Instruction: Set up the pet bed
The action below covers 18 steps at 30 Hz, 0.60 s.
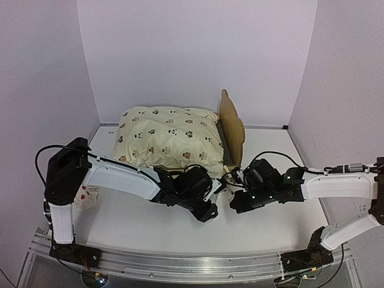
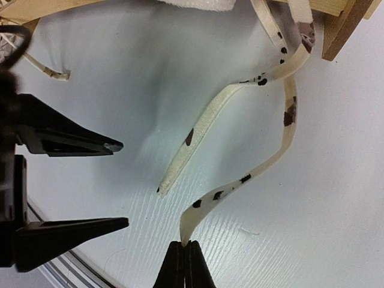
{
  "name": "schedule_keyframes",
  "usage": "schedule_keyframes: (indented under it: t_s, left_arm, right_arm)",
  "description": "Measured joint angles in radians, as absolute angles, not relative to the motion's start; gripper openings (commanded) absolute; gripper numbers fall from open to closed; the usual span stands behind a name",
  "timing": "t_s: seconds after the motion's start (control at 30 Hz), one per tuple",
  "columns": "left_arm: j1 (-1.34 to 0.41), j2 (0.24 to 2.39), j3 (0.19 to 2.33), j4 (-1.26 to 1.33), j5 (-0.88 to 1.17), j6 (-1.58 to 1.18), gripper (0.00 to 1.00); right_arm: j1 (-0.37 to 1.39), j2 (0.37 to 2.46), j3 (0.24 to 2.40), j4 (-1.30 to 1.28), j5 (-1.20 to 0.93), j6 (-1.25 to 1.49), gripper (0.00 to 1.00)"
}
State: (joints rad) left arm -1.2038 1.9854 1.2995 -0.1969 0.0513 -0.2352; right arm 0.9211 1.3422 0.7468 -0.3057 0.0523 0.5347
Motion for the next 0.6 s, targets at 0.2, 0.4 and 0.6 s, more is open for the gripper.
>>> schedule_keyframes:
  t_s: [0.2,0.4,0.6]
  left_arm:
    - [-1.205,1.922,1.266,-0.143,0.061,-0.235,0.52]
    - [-1.207,1.912,1.221,-0.066,0.099,-0.227,0.5]
    - [-1.208,1.91,1.201,0.041,0.13,-0.224,0.52]
  right_arm:
    - [0.882,1.387,0.767,-0.295,-0.034,0.552,0.0]
    - [0.852,1.413,0.814,-0.286,-0.105,0.581,0.0]
    - [0.835,1.43,0.838,-0.277,-0.133,0.615,0.0]
